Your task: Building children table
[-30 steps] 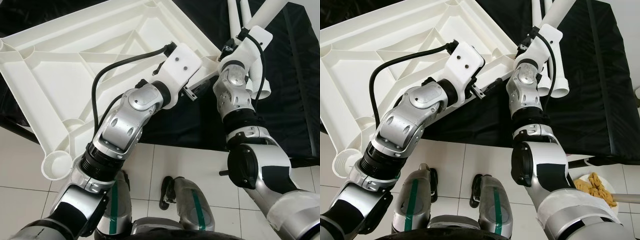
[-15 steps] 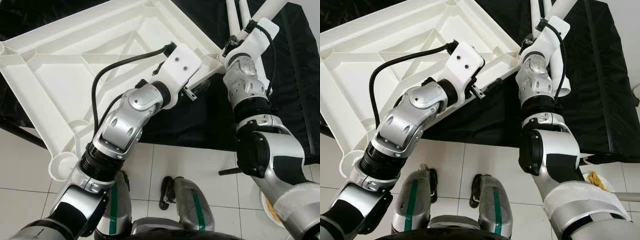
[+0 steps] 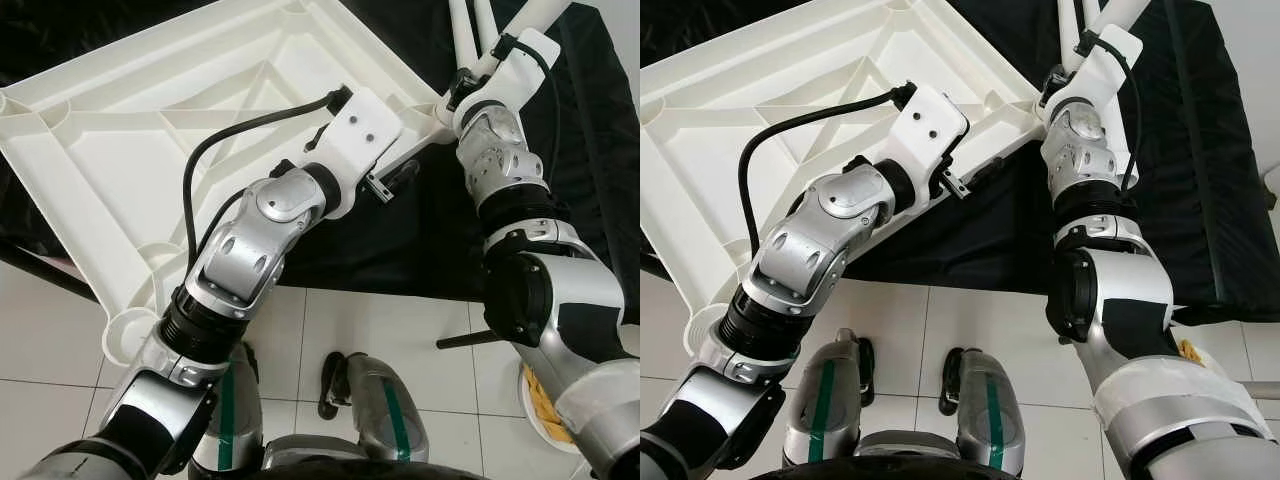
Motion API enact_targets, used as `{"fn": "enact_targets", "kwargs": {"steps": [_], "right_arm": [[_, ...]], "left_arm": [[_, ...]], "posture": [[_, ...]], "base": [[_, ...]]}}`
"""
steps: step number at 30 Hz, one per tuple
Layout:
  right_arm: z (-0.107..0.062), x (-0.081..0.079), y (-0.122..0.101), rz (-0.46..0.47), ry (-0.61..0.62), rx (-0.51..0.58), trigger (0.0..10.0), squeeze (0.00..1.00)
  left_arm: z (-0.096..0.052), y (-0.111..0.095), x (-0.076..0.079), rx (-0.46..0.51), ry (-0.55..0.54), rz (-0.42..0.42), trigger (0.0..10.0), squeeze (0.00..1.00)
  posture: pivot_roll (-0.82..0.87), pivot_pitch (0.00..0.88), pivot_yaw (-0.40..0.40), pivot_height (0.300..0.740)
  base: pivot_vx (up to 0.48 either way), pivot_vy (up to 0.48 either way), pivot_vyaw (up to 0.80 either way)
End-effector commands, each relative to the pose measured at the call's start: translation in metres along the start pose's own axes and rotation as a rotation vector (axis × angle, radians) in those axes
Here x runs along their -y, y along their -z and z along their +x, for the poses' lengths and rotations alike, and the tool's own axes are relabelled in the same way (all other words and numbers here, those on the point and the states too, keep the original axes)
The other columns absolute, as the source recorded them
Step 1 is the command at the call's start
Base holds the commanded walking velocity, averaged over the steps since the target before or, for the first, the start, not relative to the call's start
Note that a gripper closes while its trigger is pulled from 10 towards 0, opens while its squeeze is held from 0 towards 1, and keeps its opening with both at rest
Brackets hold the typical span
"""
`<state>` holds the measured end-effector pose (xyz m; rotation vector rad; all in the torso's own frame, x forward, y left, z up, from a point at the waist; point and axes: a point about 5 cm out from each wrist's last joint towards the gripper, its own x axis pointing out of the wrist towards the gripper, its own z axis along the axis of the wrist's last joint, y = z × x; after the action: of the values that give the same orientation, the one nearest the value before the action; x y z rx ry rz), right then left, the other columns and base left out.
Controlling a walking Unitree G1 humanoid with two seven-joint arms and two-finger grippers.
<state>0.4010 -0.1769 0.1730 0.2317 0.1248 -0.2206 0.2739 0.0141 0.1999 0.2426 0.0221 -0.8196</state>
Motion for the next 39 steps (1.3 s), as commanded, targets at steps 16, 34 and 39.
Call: {"fn": "enact_targets", "kwargs": {"steps": [16, 34, 39], "right_arm": [[-0.003, -0.008, 0.002, -0.077, -0.109, 0.069, 10.0, 0.0], [-0.005, -0.01, -0.003, -0.036, -0.156, 0.124, 0.0, 0.0], [-0.006, -0.012, -0.002, -0.002, -0.214, 0.124, 0.0, 0.0]], "left_arm": [[-0.001, -0.001, 0.003, 0.003, 0.01, -0.003, 10.0, 0.0], [0.0, 0.001, 0.003, -0.003, 0.017, 0.002, 10.0, 0.0], [0.0, 0.0, 0.002, -0.002, 0.015, 0.006, 10.0, 0.0]], "posture": [[0.13, 0.064, -0.089, 0.74], [0.12, 0.066, -0.087, 0.74], [0.12, 0.066, -0.083, 0.74]], "base": [[0.0, 0.0, 0.0], [0.0, 0.0, 0.0], [0.0, 0.0, 0.0]]}}
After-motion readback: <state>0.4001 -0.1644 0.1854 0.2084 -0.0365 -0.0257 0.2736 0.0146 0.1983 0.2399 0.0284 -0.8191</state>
